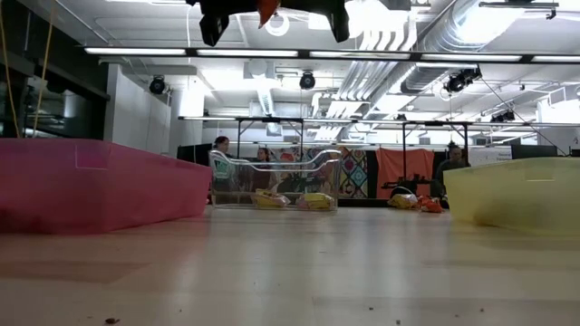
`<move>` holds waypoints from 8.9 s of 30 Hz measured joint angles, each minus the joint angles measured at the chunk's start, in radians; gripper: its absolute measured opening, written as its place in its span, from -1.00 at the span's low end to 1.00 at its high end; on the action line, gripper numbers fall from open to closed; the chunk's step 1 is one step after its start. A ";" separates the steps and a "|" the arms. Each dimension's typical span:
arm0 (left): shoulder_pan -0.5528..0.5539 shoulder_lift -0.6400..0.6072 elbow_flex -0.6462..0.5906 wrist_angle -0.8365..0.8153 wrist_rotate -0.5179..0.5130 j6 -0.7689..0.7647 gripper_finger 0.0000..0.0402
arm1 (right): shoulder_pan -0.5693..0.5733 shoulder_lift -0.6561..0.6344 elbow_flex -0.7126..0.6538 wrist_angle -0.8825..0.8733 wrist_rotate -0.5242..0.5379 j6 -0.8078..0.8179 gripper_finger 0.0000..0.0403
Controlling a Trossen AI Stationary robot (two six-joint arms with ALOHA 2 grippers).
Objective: Sort candy
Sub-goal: Put the orange candy into the yellow bin
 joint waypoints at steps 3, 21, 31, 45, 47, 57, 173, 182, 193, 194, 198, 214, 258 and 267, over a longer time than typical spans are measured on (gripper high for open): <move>0.000 0.000 0.000 -0.001 0.000 0.002 -0.82 | 0.000 0.000 0.000 -0.001 0.000 0.000 -0.58; 0.040 -0.040 0.081 -0.295 0.011 -0.114 -0.25 | -0.001 -0.001 0.000 -0.010 0.004 -0.010 -0.88; 0.004 -0.203 0.098 -0.719 -0.113 -0.178 0.02 | -0.013 -0.118 0.000 -0.343 0.001 0.016 -0.89; -0.043 -0.440 -0.203 -0.537 -0.178 -0.435 0.02 | 0.195 -0.431 -0.240 -1.175 0.028 0.653 -0.90; -0.043 -0.441 -0.198 -0.531 -0.178 -0.432 0.02 | 0.211 -0.472 -0.286 -1.165 0.030 0.745 -0.90; -0.043 -0.440 -0.180 -0.532 -0.154 -0.419 0.02 | 0.172 -0.503 -0.364 -1.140 0.012 0.921 -0.41; 0.845 -0.209 0.160 -0.752 0.087 -0.008 -1.00 | 0.019 -0.546 -0.362 -0.428 0.192 0.581 0.10; 0.413 -0.399 -0.077 -0.375 0.055 -0.283 -1.00 | 0.020 -0.546 -0.362 -0.146 0.081 0.397 0.10; 0.070 -0.399 -0.366 0.150 -0.074 -0.289 -1.00 | 0.065 -0.401 -0.342 0.071 0.094 0.412 0.10; 0.063 -0.398 -0.357 0.147 -0.072 -0.250 -1.00 | 0.070 -0.367 -0.321 0.064 0.104 0.414 0.10; 0.054 -0.385 -0.320 0.143 -0.025 -0.106 -1.00 | 0.073 -0.215 -0.188 0.037 0.113 0.351 0.10; -0.005 -0.214 -0.168 0.143 -0.119 0.174 -1.00 | 0.019 0.139 0.402 -0.474 0.122 0.001 0.10; -0.022 -0.391 -0.033 -0.526 -0.341 -0.066 -0.12 | 0.074 -0.052 0.358 -1.093 0.261 0.118 -0.98; -0.022 -0.409 -0.142 -0.465 -0.336 -0.197 -0.05 | 0.295 -0.364 -0.069 -1.224 0.235 0.650 -0.99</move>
